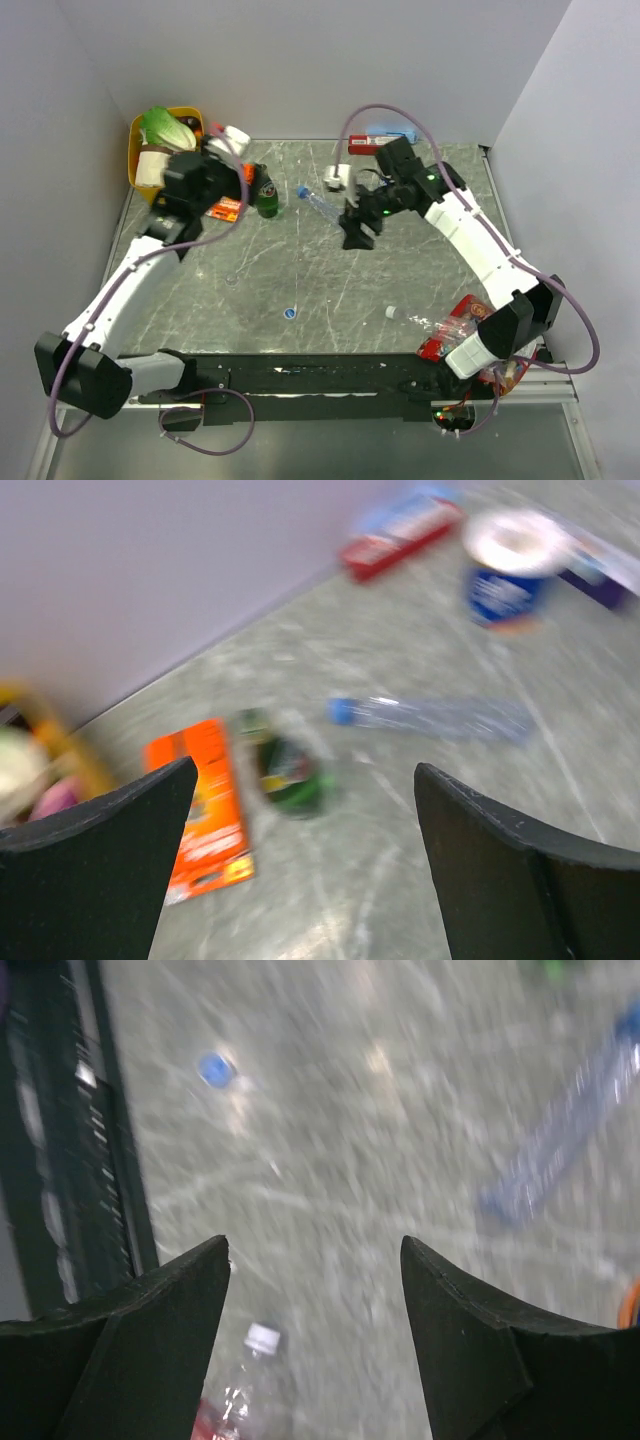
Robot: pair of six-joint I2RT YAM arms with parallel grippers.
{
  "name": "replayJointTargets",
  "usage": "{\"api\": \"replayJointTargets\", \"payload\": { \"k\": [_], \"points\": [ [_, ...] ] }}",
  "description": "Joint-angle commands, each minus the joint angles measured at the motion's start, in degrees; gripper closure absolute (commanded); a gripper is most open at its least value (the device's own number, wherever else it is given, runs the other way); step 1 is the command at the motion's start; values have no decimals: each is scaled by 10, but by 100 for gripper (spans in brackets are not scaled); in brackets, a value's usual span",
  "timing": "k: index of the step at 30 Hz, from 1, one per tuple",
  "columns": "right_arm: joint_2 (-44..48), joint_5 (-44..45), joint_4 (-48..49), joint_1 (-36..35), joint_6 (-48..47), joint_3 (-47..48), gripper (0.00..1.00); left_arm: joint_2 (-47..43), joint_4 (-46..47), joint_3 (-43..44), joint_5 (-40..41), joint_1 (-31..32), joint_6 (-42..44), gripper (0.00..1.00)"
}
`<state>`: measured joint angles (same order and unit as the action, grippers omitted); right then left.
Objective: Screw on the bottle caps
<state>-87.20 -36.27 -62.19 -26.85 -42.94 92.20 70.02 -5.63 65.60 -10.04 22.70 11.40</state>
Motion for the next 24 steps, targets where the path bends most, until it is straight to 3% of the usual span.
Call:
{"api": "replayJointTargets", "payload": {
  "k": [1,6,10,14,24],
  "points": [
    [-24,-83,91,-94,78,95,23,-43,-24,30,74,-90,-110,4],
    [-129,-129,174,-154,180,219,18,-98,-52,8,97,-188,-193,4],
    [-162,-156,259,-205,179,222,15,-139,-76,-21,89,-265,-205,4],
    [-155,-146,336,-244,159,135,13,-196,-89,-47,99,-274,-190,4],
    [-238,-144,373,-285,170,134,12,-243,-107,-86,99,-279,-207,4]
  ]
}}
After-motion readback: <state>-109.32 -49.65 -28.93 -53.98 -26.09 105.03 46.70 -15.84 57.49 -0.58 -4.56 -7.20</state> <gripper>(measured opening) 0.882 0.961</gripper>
